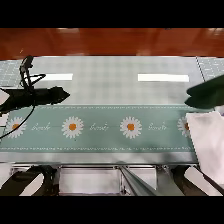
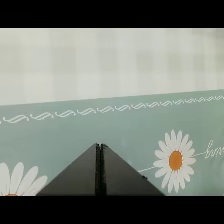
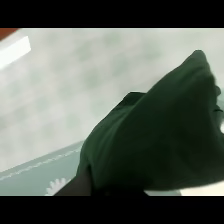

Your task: Fold the shirts.

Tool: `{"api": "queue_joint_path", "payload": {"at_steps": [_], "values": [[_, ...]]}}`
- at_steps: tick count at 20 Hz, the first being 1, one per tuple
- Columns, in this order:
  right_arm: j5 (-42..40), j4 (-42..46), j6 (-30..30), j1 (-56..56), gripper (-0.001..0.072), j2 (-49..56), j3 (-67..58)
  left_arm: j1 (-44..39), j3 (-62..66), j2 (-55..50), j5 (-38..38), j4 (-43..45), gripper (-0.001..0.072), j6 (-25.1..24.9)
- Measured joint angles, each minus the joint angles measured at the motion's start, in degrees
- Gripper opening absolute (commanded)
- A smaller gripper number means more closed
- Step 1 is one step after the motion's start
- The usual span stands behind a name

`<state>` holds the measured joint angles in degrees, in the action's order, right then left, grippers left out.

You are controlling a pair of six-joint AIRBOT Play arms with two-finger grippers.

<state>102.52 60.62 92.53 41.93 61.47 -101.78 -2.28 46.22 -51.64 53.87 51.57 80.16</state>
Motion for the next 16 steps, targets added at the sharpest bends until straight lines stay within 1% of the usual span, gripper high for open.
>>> {"api": "queue_joint_path", "payload": {"at_steps": [3,10,11,13,14,16], "values": [[0.0,4.4,-1.1,7.0,0.0019,-3.7,5.0,0.0,0.0,0.0,-1.4,0.0,0.0021,0.0],[-0.2,21.9,-2.0,19.7,0.0022,-15.4,30.7,0.0,0.0,-0.1,-6.4,-0.1,0.0021,-0.2],[-0.2,24.7,-1.7,20.9,0.0043,-16.5,33.9,0.0,0.0,-0.2,-7.1,0.0,0.0021,-0.4],[-0.3,29.2,-1.1,22.2,0.0366,-17.9,38.8,0.0,0.0,-0.7,-8.6,0.0,0.0021,-0.9],[-0.3,31.1,-0.9,22.6,0.0405,-18.3,40.8,0.0,0.0,-1.1,-9.1,0.0,0.0021,-1.1],[-0.3,33.5,-0.5,23.2,0.0404,-18.7,43.4,0.0,0.0,-2.1,-10.6,0.0,0.0021,-1.3]]}}
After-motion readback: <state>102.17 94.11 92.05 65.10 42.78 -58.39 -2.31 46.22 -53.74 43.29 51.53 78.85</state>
